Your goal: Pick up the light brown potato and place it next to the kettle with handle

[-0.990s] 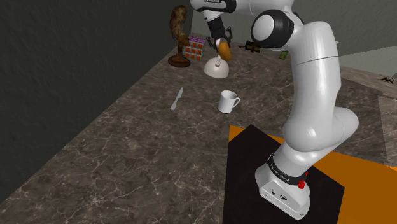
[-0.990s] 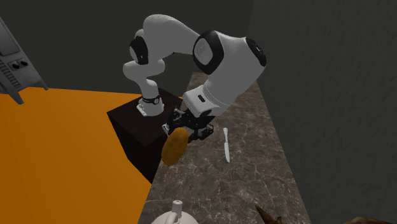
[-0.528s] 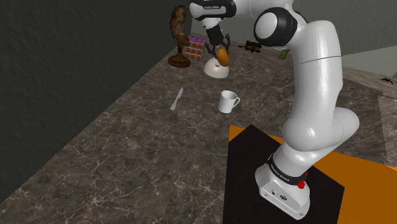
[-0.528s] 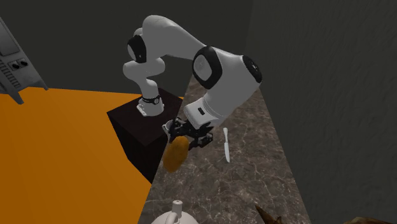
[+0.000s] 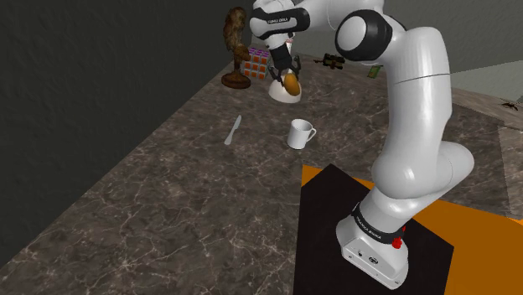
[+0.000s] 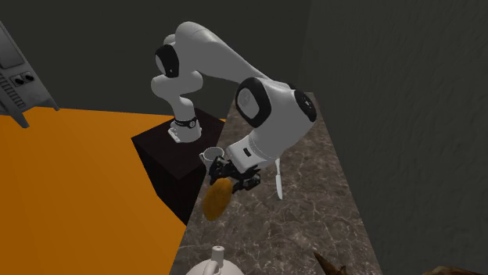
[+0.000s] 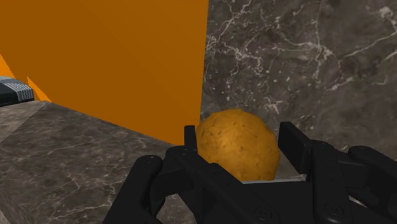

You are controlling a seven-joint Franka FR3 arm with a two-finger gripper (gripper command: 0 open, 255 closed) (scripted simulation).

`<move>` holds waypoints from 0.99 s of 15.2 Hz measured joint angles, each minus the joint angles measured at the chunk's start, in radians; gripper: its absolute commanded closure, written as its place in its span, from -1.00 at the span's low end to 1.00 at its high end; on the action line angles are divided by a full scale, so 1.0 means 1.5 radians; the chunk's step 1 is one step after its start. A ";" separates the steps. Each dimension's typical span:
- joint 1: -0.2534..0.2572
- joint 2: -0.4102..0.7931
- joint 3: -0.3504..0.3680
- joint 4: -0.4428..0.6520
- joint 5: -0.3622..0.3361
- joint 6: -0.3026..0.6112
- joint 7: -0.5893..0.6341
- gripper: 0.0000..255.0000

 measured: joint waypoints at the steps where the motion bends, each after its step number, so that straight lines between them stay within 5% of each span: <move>1: -0.001 0.000 0.000 -0.008 0.000 0.007 0.003 1.00; 15: -0.010 0.031 -0.001 -0.079 -0.004 0.100 0.043 1.00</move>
